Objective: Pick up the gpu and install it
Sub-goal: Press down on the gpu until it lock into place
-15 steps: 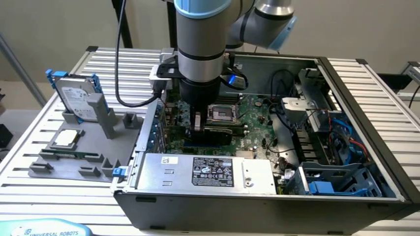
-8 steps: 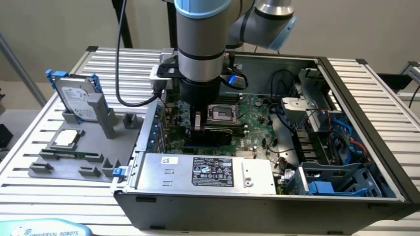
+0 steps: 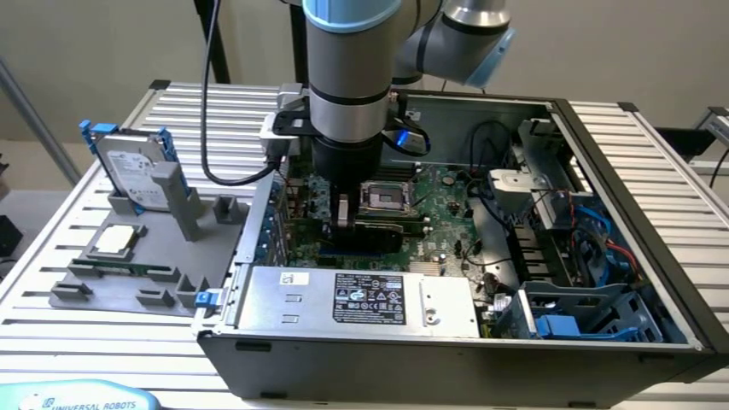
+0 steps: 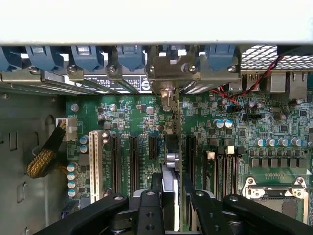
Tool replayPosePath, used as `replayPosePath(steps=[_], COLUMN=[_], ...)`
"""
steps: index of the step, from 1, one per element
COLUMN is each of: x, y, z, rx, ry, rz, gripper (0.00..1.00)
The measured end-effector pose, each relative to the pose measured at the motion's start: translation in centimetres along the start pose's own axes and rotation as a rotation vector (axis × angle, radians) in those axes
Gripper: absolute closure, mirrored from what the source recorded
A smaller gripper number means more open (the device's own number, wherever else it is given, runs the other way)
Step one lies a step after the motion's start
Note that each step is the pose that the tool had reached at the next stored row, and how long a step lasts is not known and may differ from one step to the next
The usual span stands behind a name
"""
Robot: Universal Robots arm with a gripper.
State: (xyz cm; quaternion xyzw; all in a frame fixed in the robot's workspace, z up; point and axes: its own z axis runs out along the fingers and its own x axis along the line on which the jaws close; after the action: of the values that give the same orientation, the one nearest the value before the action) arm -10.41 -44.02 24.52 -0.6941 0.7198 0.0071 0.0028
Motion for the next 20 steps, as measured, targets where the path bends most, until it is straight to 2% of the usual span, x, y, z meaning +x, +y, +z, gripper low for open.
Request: replayPosePath(steps=[1, 8, 11, 20], x=[-0.02, 0.0, 0.02, 0.04], y=[-0.01, 0.05, 0.2, 0.36], z=[0.07, 0.04, 0.05, 0.04], rx=[0.0007, 0.0003, 0.0051, 0.0056], ry=[-0.0013, -0.0001, 0.002, 0.0029], rz=[0.0, 0.0, 0.0, -0.001], gripper=[0.73, 0.73, 0.73, 0.73])
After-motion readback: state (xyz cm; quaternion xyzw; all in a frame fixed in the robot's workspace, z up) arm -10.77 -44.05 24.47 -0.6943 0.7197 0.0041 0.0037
